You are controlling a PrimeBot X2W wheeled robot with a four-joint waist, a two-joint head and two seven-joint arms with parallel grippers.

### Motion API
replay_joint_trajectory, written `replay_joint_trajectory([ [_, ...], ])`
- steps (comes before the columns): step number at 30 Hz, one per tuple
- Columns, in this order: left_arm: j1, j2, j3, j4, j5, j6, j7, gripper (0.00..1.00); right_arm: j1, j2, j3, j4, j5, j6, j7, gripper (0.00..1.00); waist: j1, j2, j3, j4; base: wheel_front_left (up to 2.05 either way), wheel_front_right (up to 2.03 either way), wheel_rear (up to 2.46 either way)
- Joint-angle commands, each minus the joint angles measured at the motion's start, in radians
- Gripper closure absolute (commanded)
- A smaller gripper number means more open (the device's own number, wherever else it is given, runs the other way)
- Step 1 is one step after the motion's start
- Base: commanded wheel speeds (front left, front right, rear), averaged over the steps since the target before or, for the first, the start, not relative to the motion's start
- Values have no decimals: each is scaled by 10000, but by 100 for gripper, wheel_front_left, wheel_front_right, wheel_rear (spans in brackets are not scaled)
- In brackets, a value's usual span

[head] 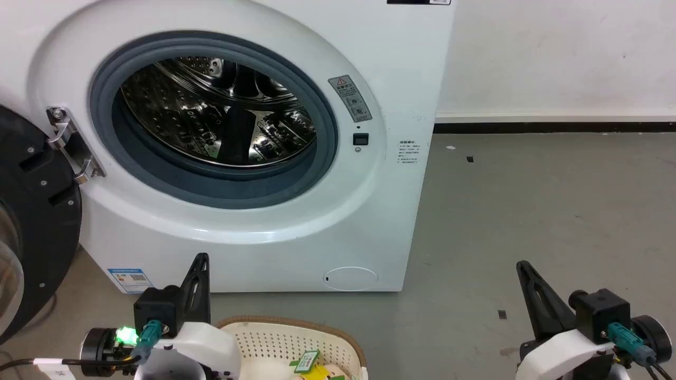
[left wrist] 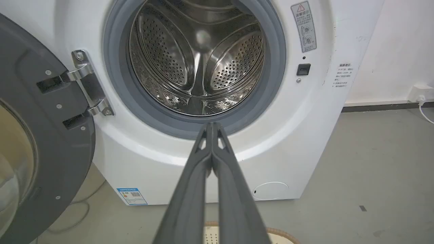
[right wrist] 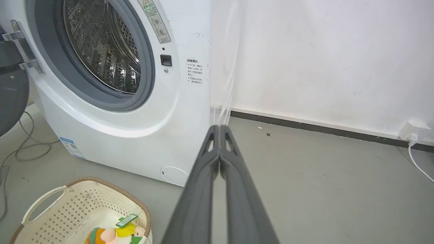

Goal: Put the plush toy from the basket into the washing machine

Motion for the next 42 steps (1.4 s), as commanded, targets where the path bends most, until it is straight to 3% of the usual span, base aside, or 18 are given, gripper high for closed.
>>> replay_joint_trajectory([
  [1,143,3,1,-43,26,-43,1,100,-135,-2,-5,28,-76,-7,14,100,0,0,0,0,0,0,0],
  [5,143,3,1,-43,26,-43,1,100,-135,-2,-5,28,-76,-7,14,100,0,0,0,0,0,0,0],
  [6,-1,0,-6,4,-4,2,-2,0,2,0,-4,0,6,0,-2,0,0,0,0,0,0,0,0],
  [24,-28,0,-241,235,-327,38,-276,0,51,0,-71,-167,289,-1,-274,0,0,0,159,-42,0,0,0],
  [42,-536,27,-607,1500,-686,-51,-653,0,-99,-1,-154,-477,619,-2,-649,0,0,0,889,-274,0,0,0],
])
